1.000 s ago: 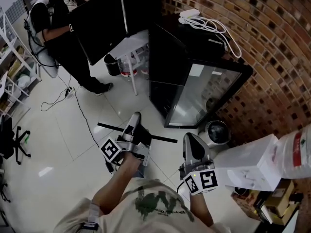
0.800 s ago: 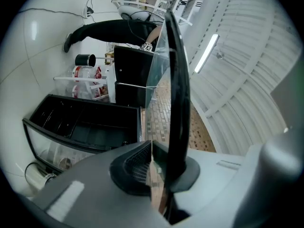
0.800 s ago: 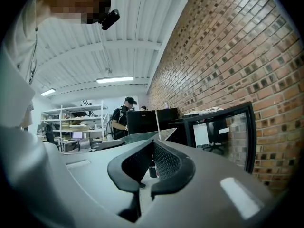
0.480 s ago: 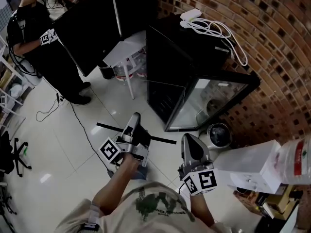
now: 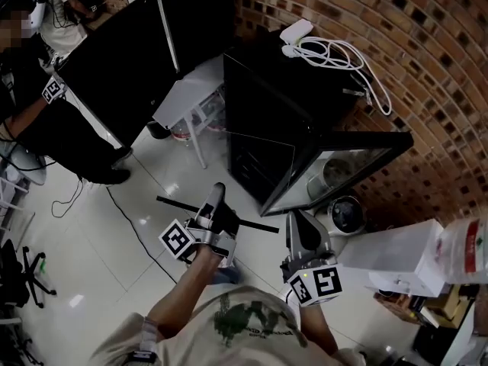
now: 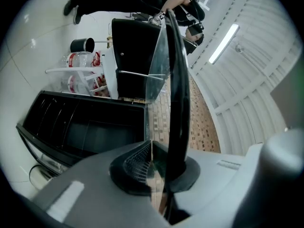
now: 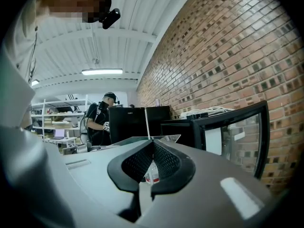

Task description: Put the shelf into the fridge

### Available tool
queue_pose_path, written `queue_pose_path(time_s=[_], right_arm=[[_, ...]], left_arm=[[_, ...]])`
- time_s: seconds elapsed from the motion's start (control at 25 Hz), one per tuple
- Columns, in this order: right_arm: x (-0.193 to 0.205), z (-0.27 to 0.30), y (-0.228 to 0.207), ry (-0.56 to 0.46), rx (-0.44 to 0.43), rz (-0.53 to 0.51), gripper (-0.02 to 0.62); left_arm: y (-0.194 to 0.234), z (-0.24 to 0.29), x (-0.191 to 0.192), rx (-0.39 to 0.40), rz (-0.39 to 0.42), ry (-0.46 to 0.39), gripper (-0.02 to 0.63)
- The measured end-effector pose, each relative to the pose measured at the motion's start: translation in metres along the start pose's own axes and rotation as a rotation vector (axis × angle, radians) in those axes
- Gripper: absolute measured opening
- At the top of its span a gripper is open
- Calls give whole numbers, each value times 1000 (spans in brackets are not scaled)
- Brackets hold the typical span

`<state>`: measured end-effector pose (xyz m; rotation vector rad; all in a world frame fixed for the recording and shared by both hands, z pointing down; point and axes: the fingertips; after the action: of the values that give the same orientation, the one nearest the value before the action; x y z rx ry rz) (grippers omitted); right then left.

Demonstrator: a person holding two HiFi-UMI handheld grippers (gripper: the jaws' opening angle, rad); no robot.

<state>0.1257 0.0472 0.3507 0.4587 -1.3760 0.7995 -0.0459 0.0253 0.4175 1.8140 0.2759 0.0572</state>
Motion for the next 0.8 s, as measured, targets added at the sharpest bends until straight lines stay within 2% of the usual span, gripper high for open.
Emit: queue_pose_path(time_s=[0.44,0.8], right_arm=[[-9,50,14,-6,100,-22,0],[-1,62,17,3,127,-7,0]], left_arm=[[17,29,-37,-21,-27,138,17],[30,43,-46,-23,-49,186,17]])
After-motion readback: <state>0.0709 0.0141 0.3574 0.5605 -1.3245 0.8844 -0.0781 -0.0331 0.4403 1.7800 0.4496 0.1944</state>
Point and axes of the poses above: the fingertips, and each gripper's own axes: z forward along the fingers, y to its left, x out of its underside, and after that the axes turned 5 degrees about y, right-handed
